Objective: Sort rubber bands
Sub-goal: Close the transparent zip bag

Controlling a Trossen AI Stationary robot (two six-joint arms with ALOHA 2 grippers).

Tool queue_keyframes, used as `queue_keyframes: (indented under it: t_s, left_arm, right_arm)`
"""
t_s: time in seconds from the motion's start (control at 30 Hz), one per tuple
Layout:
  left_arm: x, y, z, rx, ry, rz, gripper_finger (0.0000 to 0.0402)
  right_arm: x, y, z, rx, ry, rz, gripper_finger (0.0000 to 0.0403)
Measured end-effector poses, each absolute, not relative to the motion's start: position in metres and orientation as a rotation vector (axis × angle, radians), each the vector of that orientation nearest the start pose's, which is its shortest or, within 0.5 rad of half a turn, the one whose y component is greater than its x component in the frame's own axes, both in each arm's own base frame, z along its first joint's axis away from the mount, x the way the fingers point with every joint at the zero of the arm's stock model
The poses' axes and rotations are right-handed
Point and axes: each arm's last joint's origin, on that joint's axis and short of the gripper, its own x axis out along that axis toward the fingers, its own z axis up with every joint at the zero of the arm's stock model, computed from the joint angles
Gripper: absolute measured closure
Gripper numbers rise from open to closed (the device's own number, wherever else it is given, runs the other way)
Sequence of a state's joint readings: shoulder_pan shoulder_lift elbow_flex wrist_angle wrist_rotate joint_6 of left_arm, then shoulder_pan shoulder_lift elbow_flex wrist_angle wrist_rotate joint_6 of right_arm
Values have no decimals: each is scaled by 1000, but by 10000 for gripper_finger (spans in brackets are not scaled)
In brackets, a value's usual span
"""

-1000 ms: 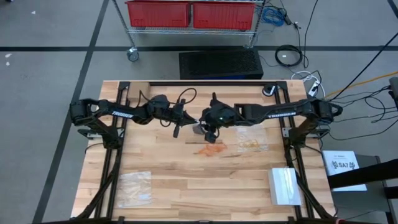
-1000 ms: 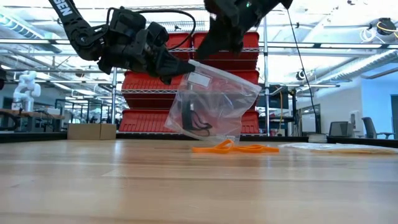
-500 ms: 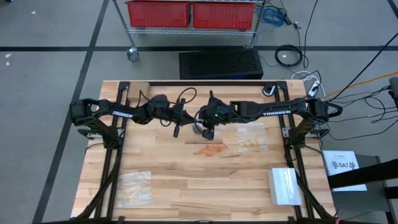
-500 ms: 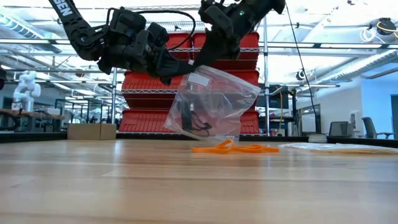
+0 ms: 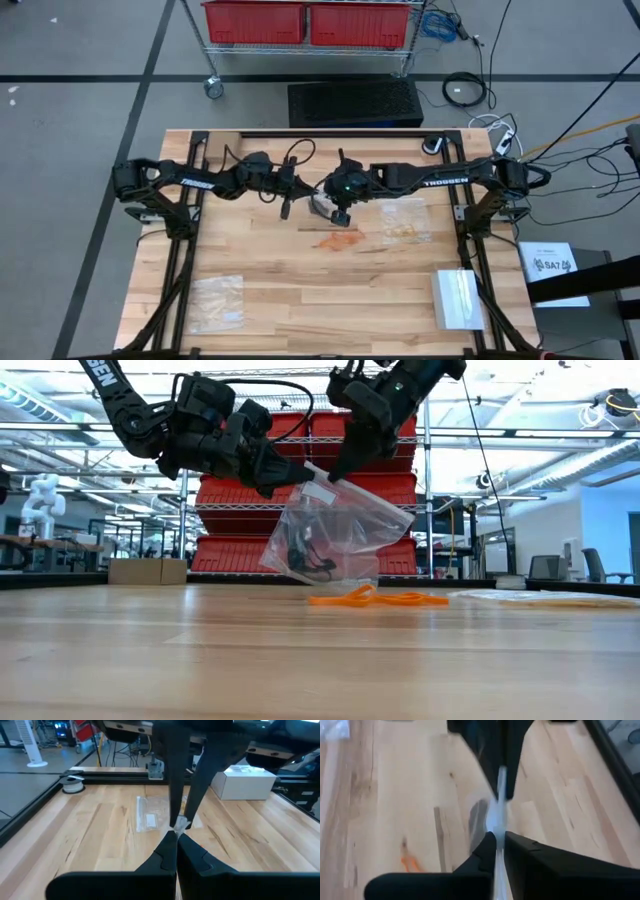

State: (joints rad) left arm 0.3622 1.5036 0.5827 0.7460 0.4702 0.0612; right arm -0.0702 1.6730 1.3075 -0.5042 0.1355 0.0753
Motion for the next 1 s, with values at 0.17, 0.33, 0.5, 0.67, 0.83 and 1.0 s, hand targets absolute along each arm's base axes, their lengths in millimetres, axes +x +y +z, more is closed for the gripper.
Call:
queue_keyframes:
  t_s: [0.17,0.33,0.5,0.67,0.83,1.0]
  left_arm:
    - [276,91,192,-9,154,-112,401]
    - [276,92,193,-8,150,-105,401]
    - [276,92,193,-7,149,-105,401]
    - [276,92,193,-7,148,-104,401]
    - [276,92,193,-6,148,-95,401]
    - [276,92,193,-7,149,-95,401]
  right_arm:
    - [349,-26,254,56,984,-230,397]
    - [340,-26,248,75,1087,-244,398]
    - [334,-25,246,83,1151,-253,398]
    - [330,-25,244,86,1204,-258,398]
    - [325,-25,242,93,1254,-267,399]
    - [323,-25,241,117,1266,-288,394]
